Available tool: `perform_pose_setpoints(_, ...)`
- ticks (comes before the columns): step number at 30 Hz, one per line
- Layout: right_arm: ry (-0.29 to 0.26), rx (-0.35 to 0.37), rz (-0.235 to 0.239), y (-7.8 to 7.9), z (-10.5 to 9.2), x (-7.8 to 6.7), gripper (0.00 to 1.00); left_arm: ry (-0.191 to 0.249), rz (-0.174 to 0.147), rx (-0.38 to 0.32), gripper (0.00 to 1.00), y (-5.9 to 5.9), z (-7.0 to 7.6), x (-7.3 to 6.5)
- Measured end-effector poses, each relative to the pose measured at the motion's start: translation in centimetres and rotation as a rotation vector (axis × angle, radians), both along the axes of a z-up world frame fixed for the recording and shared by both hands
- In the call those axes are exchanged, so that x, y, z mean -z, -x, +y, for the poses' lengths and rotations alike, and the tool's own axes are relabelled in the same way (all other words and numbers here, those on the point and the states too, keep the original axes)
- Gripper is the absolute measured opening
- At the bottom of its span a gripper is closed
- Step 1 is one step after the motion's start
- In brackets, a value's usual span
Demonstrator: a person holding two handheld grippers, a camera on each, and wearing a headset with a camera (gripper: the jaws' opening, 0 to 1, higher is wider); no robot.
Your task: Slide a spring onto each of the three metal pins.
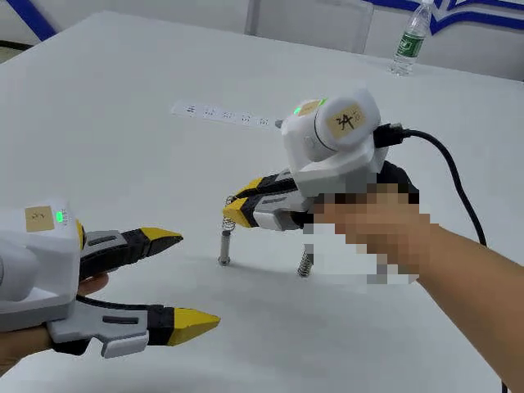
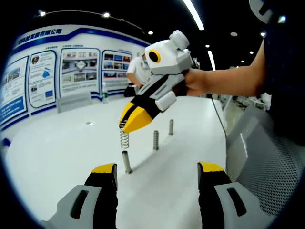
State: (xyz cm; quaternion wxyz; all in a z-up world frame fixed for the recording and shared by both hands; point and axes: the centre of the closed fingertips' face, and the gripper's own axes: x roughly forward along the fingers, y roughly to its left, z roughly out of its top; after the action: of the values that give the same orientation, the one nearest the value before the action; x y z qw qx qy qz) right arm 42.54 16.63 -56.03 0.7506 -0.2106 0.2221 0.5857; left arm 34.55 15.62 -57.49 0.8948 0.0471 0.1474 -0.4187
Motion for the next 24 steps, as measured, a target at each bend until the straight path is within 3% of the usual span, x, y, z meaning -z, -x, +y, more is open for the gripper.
perform_pose_setpoints(24,0.019,0.004,0.019,-0.5,0.1,1.4,0.12,-0.004,0.002,-0.004,0.68,0.2,0.3,0.2)
